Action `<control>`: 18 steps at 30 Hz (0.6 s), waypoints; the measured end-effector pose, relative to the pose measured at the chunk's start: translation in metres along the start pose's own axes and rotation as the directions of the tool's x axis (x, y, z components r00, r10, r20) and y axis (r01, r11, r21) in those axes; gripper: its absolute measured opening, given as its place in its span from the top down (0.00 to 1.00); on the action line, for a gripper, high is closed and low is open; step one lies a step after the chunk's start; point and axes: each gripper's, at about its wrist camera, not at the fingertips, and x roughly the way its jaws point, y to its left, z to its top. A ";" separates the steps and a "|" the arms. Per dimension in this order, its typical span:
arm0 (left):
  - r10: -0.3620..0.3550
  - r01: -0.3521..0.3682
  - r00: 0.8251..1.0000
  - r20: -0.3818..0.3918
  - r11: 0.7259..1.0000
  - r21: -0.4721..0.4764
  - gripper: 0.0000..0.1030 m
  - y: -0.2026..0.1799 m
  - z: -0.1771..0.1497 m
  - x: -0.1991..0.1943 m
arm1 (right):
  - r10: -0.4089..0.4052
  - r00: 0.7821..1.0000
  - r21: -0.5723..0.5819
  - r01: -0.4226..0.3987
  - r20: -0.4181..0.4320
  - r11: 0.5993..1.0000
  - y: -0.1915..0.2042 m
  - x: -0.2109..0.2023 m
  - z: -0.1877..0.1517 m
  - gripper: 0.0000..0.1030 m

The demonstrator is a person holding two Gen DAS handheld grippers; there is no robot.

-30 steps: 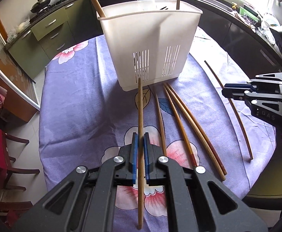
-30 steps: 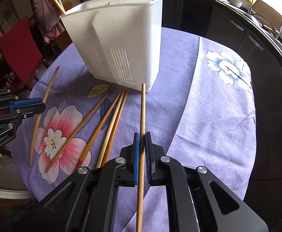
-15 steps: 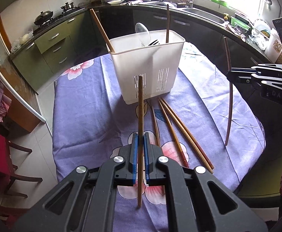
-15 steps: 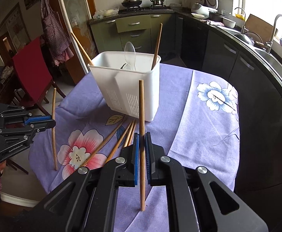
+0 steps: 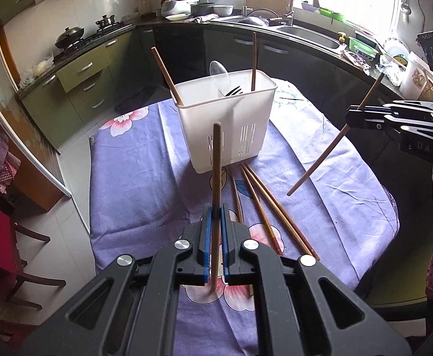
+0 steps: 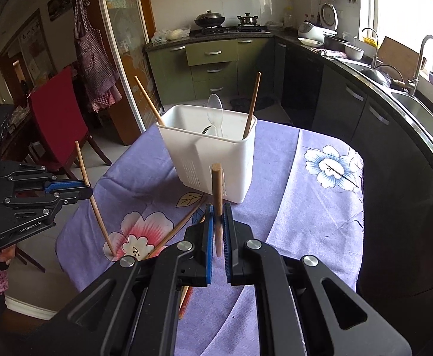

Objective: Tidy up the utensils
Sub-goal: 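Lift both chopsticks upright and carry them over the white holder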

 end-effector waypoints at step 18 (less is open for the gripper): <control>-0.063 0.062 0.996 0.070 0.998 0.016 0.94 -0.002 0.061 -0.039 | 0.012 0.995 0.005 -0.013 0.103 1.000 0.004 -0.051 0.086 0.93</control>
